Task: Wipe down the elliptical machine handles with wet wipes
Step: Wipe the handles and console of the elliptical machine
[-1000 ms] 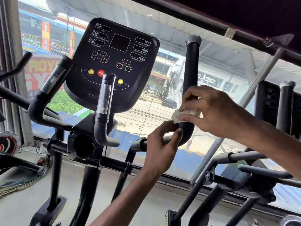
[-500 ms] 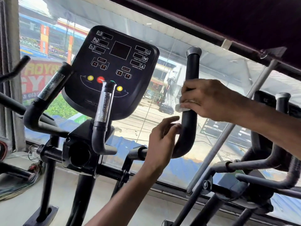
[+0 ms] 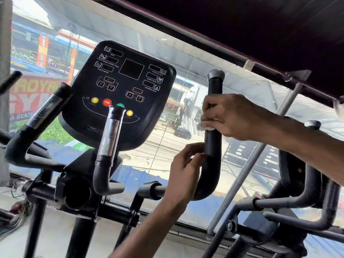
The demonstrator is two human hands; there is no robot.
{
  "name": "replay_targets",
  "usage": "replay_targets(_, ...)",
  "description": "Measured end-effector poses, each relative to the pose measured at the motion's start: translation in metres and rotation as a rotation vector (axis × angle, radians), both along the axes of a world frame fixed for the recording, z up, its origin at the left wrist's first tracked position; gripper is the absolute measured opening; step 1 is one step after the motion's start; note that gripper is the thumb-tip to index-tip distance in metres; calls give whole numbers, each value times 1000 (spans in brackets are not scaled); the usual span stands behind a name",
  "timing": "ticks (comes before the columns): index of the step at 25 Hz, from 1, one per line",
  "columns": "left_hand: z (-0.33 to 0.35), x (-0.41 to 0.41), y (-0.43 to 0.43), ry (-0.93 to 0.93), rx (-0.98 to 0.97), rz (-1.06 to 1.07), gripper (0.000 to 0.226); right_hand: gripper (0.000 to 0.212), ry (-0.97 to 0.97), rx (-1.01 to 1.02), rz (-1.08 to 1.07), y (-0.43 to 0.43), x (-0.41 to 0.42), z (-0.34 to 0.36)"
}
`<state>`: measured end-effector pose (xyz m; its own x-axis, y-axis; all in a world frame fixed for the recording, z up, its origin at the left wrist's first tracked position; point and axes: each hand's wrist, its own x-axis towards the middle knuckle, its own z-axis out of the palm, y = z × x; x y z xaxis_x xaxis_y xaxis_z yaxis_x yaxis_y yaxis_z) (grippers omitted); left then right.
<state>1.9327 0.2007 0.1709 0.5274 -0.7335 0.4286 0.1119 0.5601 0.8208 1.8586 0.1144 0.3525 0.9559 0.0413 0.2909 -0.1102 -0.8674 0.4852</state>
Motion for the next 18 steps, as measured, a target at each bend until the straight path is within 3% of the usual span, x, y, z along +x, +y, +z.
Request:
replay_targets(5,13,8,-4,42,8,-66,28,13,87,-32,-3,-10,11,27)
replay_targets(10,21,7,-5,30,2,-90,31,15,-122,-233,-8,-33,33,62)
replay_targets(16,17,15,-2,63,3,-164,36,28,-142,-70,-166,-30,37,66)
replay_targets(18,15,14,0,68,11,-169,38,28,-110,-123,-189,-26,36,58)
